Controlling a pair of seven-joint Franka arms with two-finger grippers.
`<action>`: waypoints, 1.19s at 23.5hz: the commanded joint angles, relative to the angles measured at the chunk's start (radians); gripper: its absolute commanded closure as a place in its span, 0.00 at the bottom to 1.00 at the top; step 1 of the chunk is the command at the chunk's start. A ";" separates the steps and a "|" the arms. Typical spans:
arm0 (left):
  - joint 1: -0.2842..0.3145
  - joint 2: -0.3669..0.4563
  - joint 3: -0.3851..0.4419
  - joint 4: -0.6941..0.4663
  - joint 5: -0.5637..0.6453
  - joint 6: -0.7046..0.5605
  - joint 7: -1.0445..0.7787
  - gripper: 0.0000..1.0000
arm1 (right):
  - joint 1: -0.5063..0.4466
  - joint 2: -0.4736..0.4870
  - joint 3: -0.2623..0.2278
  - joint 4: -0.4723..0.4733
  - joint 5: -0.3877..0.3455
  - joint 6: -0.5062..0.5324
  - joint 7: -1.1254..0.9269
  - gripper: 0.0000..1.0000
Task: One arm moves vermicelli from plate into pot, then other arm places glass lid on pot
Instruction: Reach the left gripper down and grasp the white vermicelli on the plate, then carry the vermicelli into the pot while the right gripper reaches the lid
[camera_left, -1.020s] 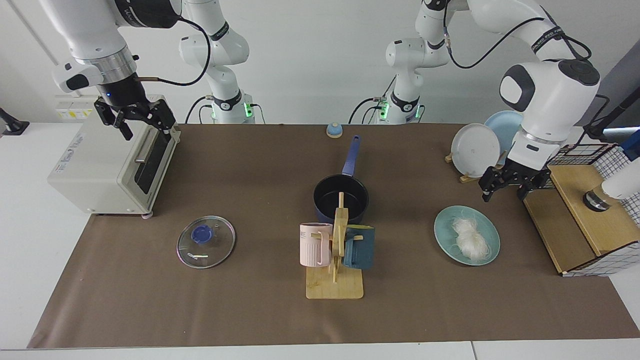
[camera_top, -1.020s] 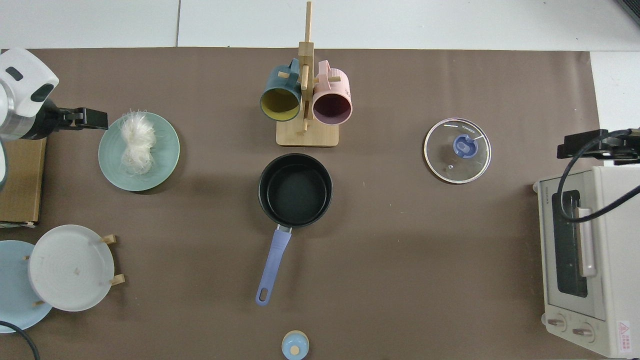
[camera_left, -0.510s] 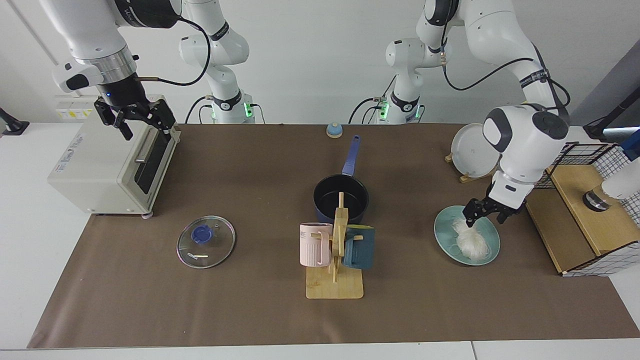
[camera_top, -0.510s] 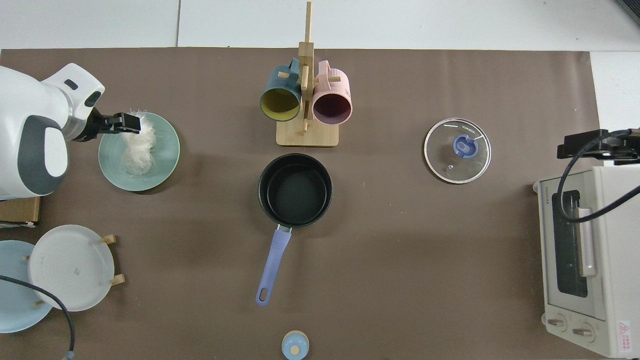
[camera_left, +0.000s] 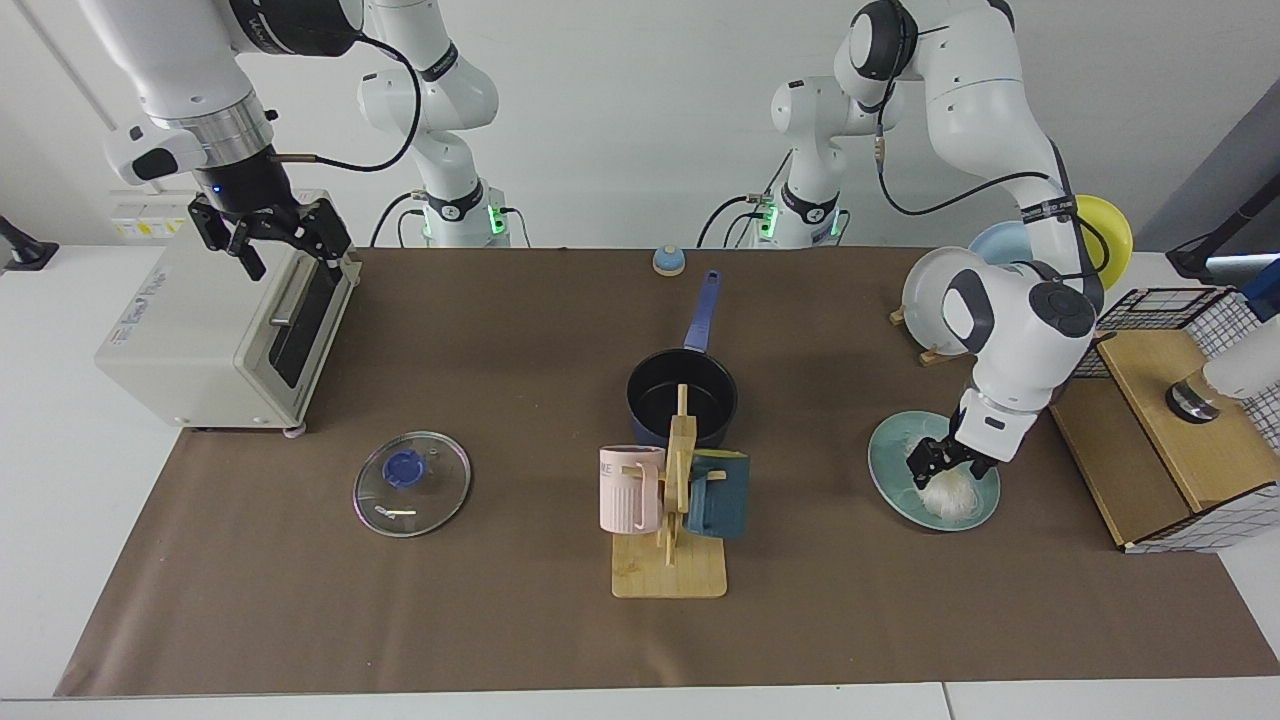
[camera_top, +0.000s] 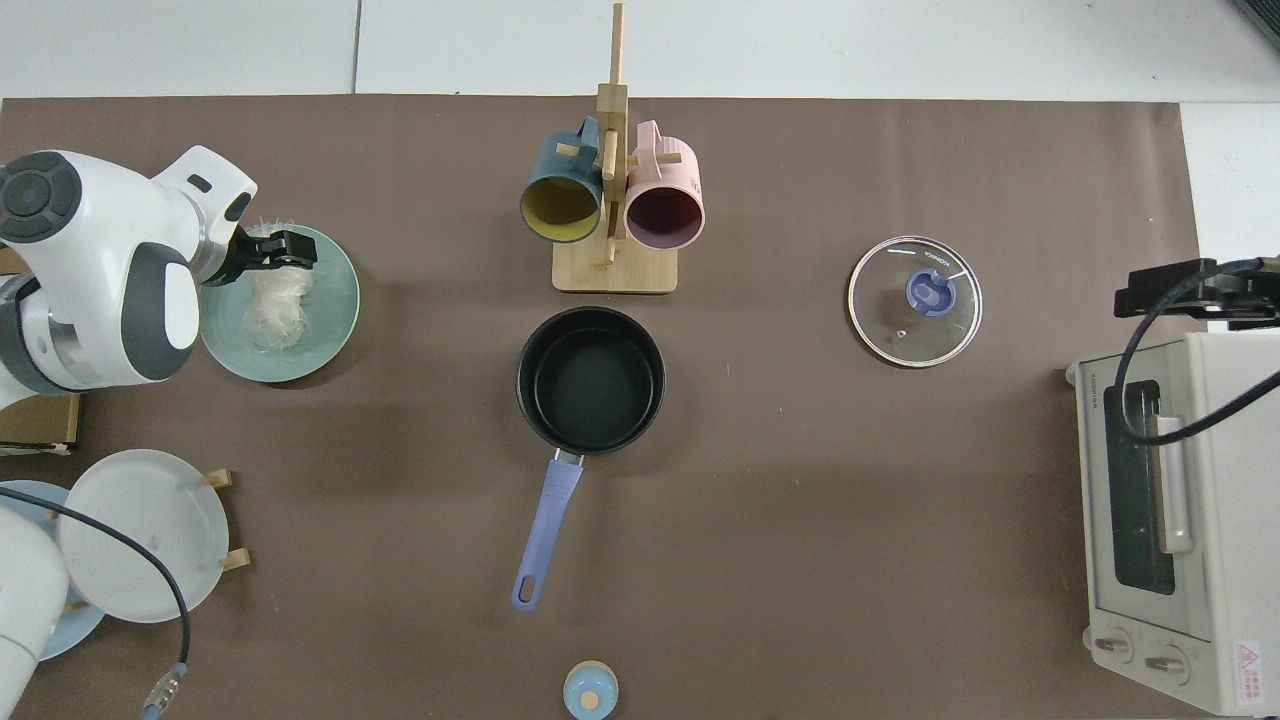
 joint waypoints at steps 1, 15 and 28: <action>-0.001 0.030 0.001 -0.016 0.010 0.089 -0.033 0.00 | -0.003 -0.009 -0.002 -0.002 0.019 -0.009 -0.014 0.00; -0.007 0.038 0.001 -0.031 0.011 0.019 -0.052 0.98 | -0.003 -0.009 -0.002 -0.003 0.004 0.002 -0.011 0.00; -0.012 -0.105 -0.082 0.122 0.011 -0.341 -0.115 1.00 | -0.009 0.039 -0.004 -0.006 0.000 0.082 -0.097 0.00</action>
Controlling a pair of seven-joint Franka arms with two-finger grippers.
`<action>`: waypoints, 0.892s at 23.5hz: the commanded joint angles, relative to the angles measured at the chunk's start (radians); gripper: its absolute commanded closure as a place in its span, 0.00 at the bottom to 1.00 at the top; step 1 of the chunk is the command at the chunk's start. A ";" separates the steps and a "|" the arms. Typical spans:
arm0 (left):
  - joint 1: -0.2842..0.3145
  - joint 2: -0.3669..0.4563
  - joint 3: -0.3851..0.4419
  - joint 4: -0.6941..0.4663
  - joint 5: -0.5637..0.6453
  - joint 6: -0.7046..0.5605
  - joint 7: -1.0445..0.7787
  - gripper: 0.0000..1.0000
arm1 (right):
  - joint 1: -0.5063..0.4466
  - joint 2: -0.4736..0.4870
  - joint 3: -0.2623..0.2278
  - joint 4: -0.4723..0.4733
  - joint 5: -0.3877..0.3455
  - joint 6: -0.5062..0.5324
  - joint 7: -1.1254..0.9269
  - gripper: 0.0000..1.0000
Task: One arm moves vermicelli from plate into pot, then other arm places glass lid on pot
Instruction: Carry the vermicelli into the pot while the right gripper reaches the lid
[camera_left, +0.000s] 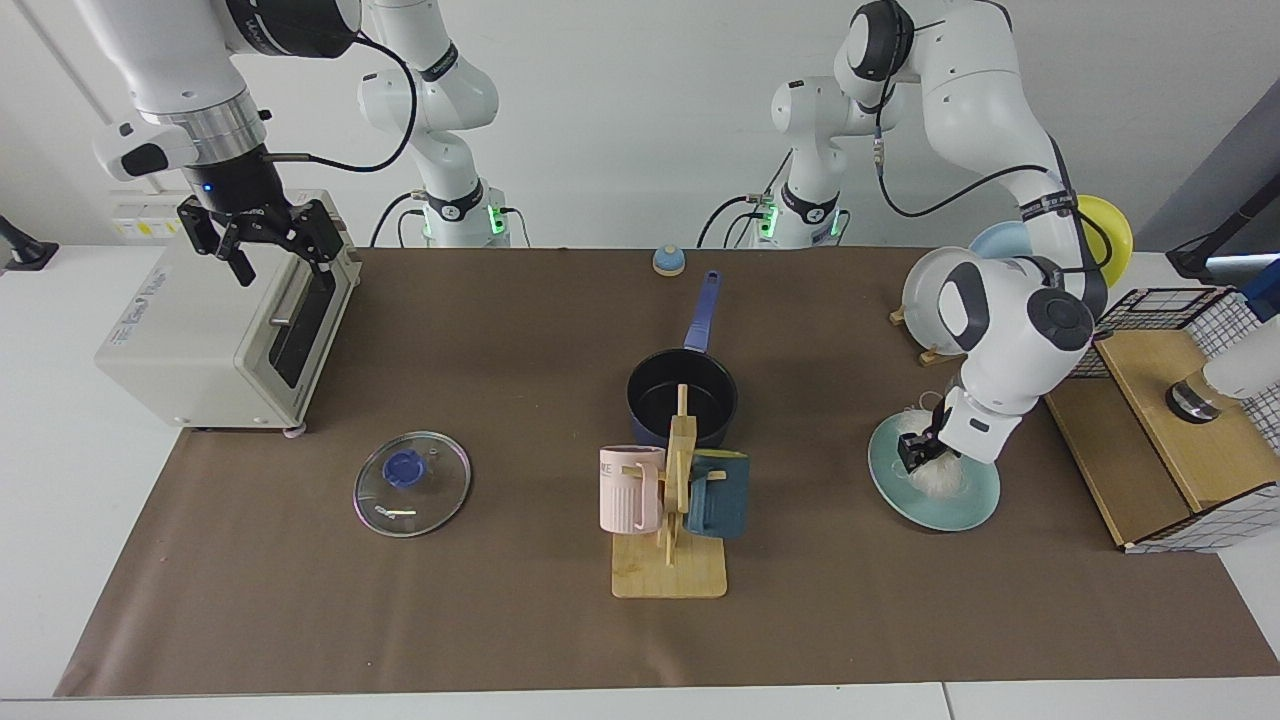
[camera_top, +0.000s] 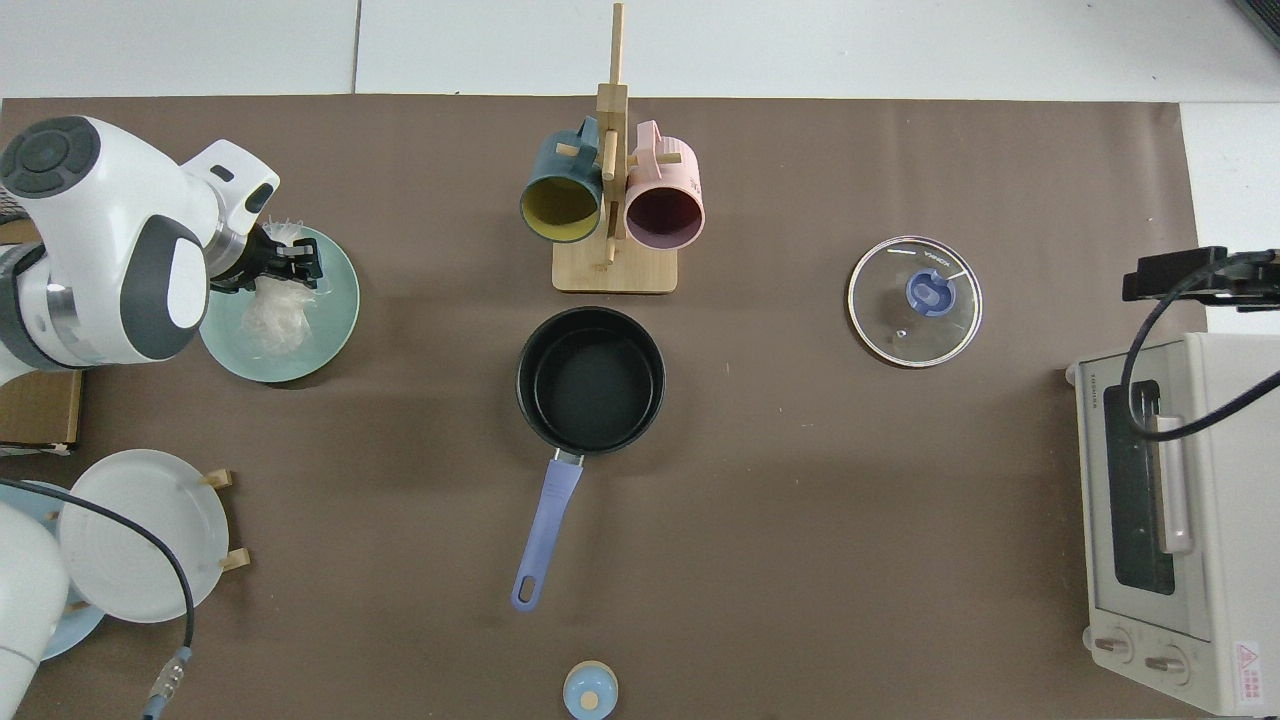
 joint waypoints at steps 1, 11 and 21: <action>-0.009 -0.128 -0.047 0.019 0.009 -0.135 -0.084 1.00 | -0.001 0.056 -0.001 -0.005 0.007 0.055 -0.057 0.00; -0.011 -0.257 -0.317 0.012 0.002 -0.295 -0.384 1.00 | -0.001 0.248 0.029 0.059 0.010 0.146 -0.014 0.00; -0.028 -0.245 -0.455 -0.110 -0.105 -0.016 -0.434 1.00 | 0.000 0.449 0.069 0.119 -0.005 0.302 0.026 0.00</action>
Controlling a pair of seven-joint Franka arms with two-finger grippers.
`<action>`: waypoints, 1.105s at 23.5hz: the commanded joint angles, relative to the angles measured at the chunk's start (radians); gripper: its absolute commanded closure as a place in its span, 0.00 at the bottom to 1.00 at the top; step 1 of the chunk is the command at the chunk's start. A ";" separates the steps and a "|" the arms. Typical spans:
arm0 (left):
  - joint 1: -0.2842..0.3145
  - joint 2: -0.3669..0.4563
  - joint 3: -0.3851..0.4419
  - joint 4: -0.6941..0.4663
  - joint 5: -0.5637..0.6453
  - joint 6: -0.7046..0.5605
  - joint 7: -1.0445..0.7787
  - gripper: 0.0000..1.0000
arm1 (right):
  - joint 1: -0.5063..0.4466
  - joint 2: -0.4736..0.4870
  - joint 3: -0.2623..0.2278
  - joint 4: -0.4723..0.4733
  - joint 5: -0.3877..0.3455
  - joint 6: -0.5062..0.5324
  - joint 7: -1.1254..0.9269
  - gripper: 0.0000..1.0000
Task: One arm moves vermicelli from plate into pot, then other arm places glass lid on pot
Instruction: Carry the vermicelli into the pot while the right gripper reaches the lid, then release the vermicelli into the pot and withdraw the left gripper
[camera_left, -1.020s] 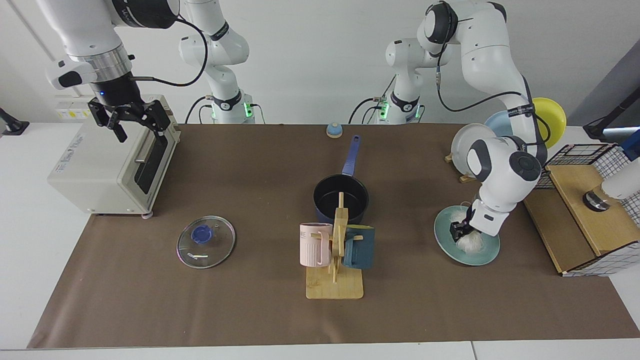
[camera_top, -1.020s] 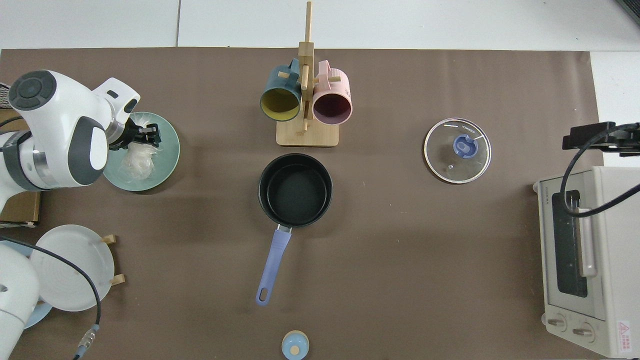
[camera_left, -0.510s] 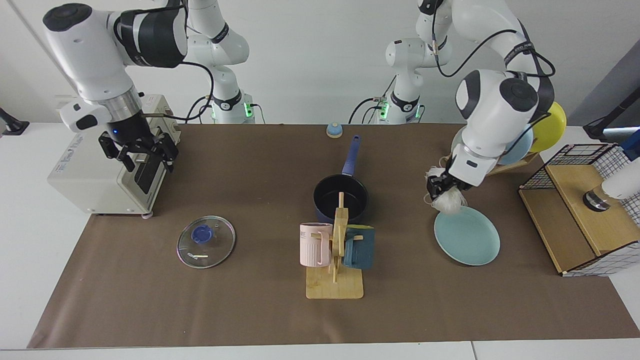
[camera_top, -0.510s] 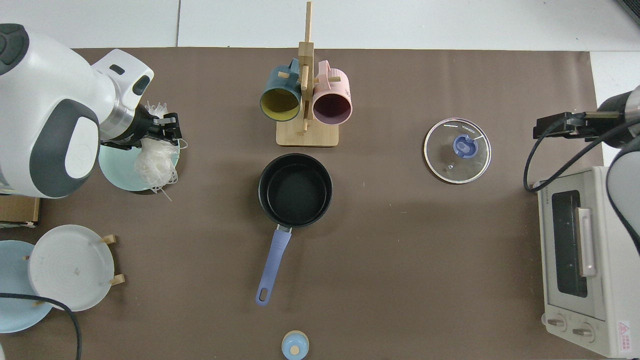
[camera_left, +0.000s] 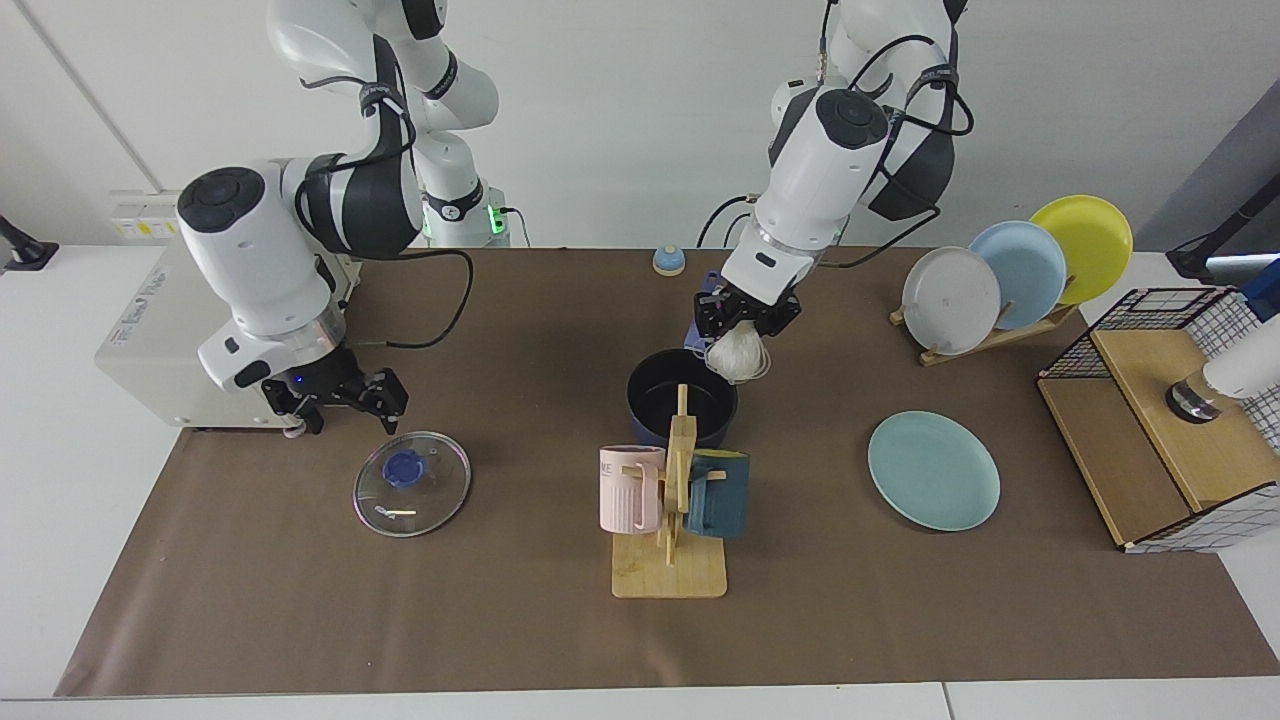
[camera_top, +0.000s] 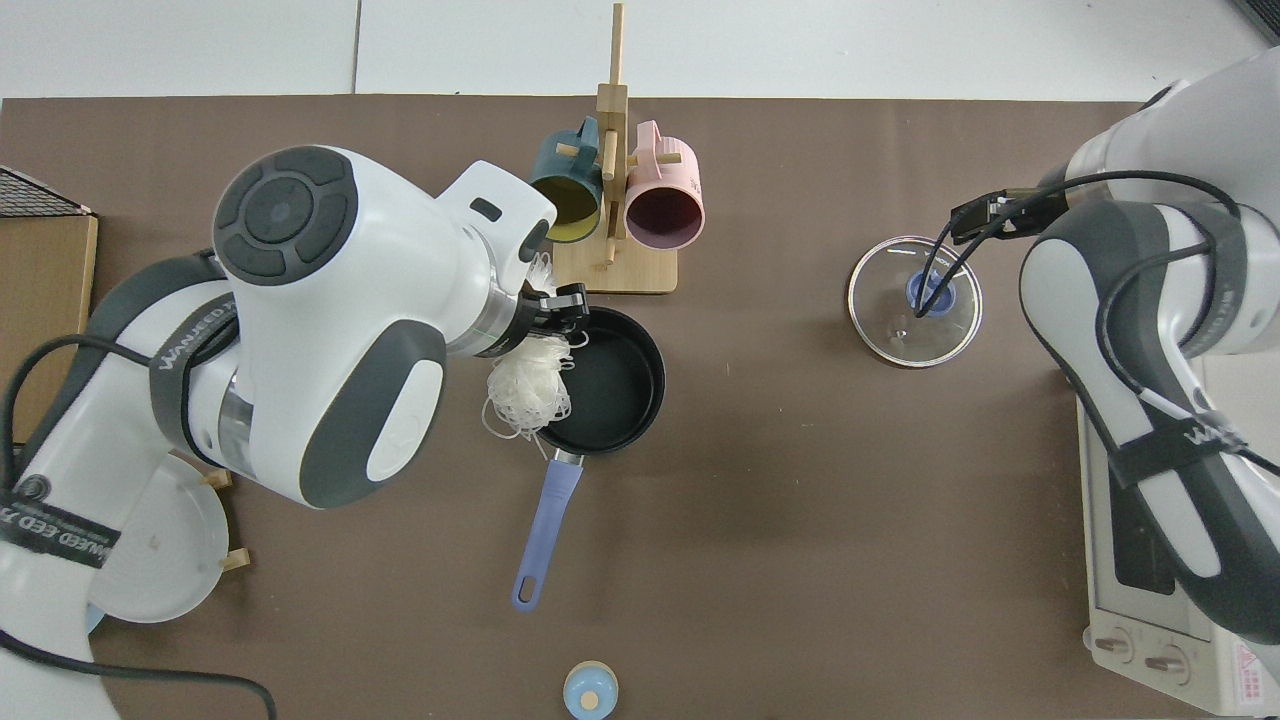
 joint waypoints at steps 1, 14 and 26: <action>-0.026 0.017 -0.001 -0.078 -0.028 0.122 -0.001 1.00 | -0.008 0.093 0.014 0.037 -0.006 0.070 0.020 0.00; -0.062 0.129 -0.001 -0.216 -0.001 0.370 0.019 1.00 | 0.010 0.156 0.020 -0.081 -0.009 0.234 0.046 0.00; -0.063 0.172 -0.001 -0.265 0.047 0.430 0.014 1.00 | -0.001 0.140 0.020 -0.138 -0.016 0.185 -0.019 0.00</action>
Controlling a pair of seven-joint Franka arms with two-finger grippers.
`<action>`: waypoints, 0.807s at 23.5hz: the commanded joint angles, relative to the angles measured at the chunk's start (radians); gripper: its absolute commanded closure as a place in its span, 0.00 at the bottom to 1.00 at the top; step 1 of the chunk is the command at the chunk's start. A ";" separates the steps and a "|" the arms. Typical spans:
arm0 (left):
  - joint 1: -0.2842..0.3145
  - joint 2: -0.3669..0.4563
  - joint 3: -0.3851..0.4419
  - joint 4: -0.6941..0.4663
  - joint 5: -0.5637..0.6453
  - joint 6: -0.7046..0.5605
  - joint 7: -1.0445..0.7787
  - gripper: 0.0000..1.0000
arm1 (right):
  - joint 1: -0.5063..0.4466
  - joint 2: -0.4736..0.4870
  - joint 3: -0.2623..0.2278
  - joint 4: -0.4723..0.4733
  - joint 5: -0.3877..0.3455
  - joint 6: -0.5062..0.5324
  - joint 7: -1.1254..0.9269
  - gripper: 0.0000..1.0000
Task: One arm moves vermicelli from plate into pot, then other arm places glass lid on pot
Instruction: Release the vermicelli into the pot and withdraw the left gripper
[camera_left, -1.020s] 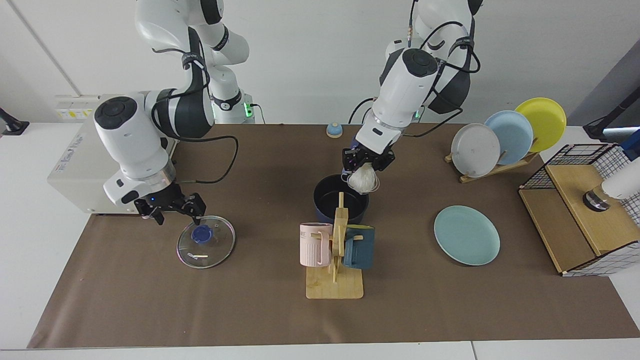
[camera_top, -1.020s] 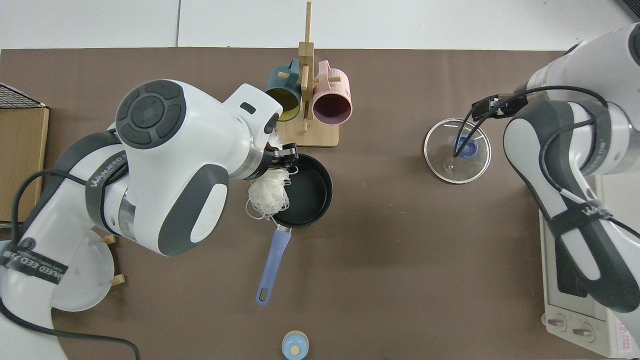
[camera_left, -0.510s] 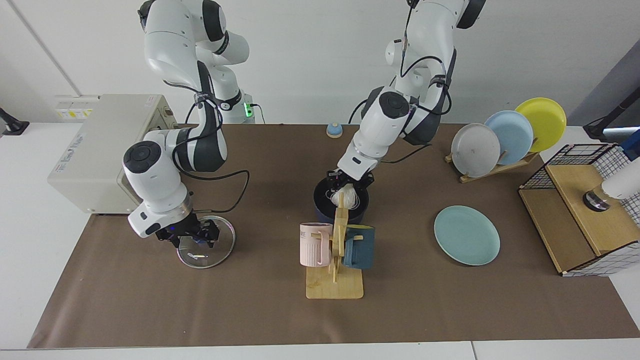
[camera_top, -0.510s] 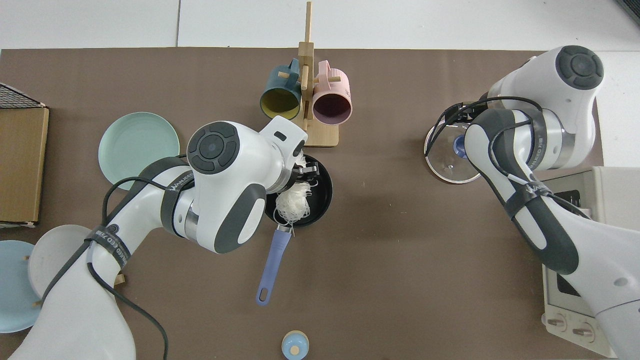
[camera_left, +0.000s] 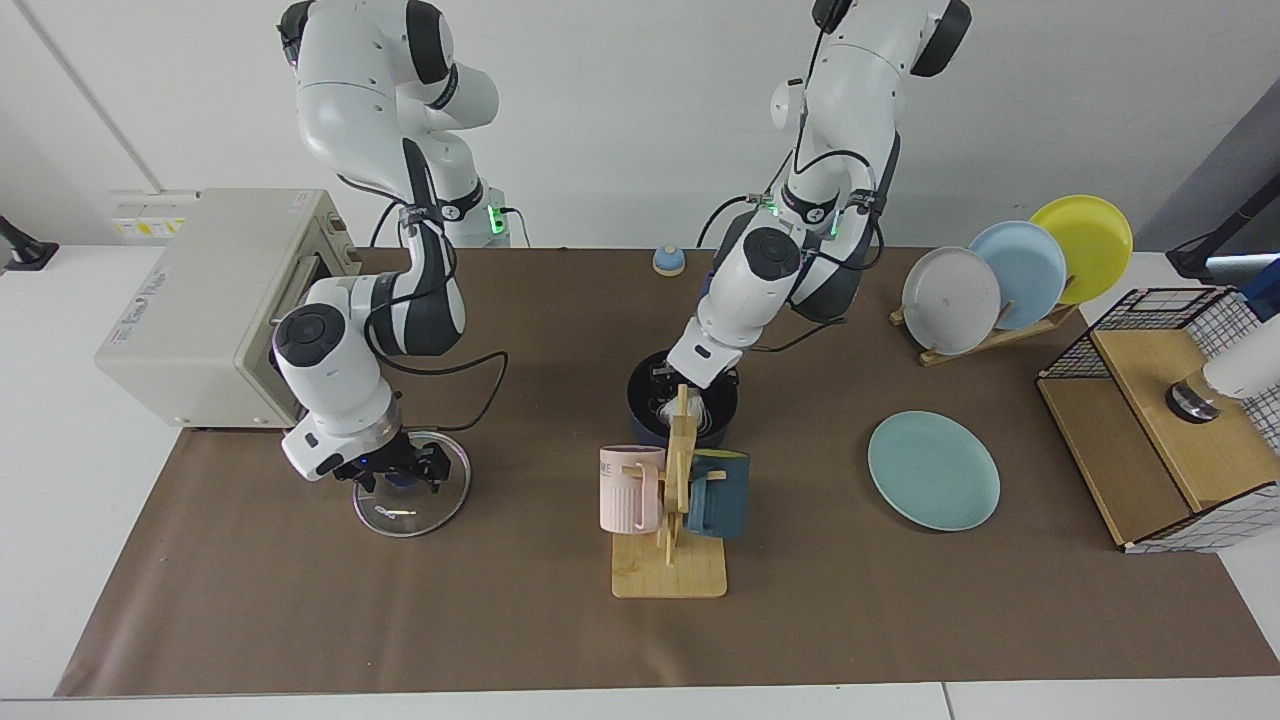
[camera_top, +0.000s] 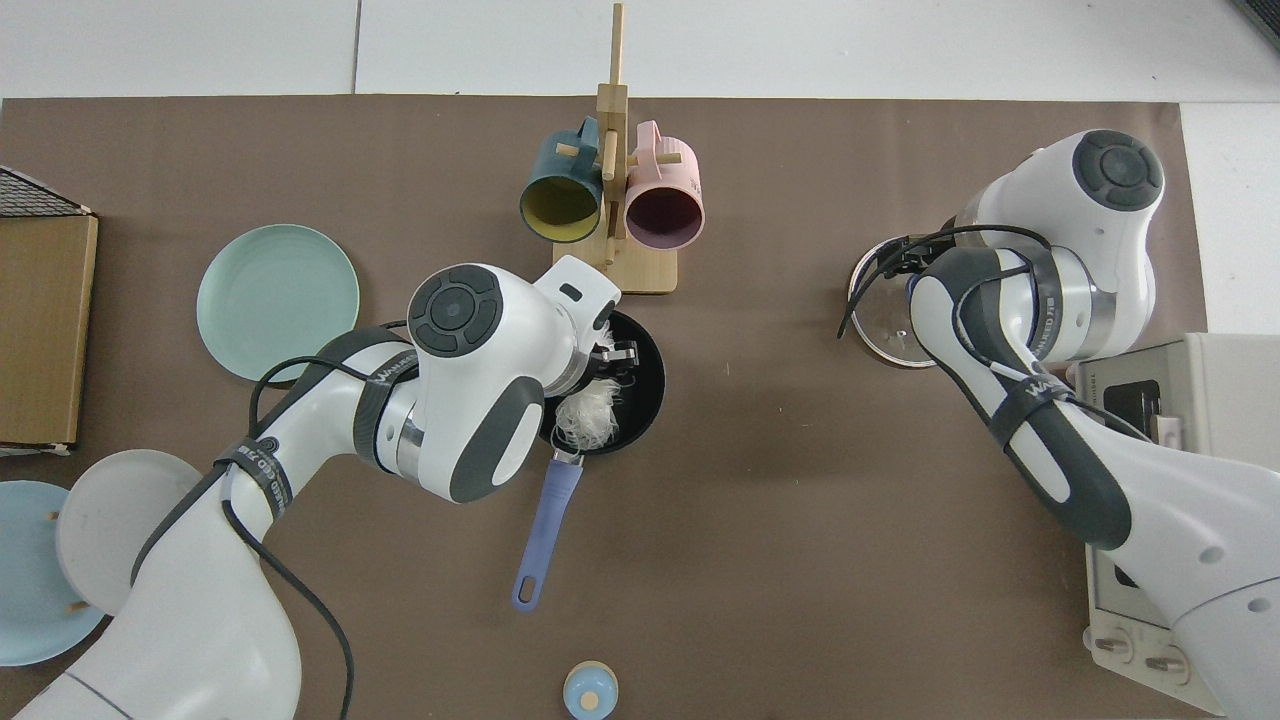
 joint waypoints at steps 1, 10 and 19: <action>-0.009 -0.007 0.006 -0.047 0.017 0.060 -0.001 1.00 | -0.012 -0.031 0.006 -0.035 -0.012 -0.045 -0.033 0.00; 0.005 -0.017 0.014 -0.018 0.012 0.026 -0.012 0.00 | -0.004 -0.041 0.006 -0.035 -0.023 -0.115 -0.056 0.00; 0.033 -0.129 0.081 0.232 0.014 -0.398 0.039 0.00 | -0.004 -0.028 0.008 -0.023 -0.063 -0.108 -0.056 0.00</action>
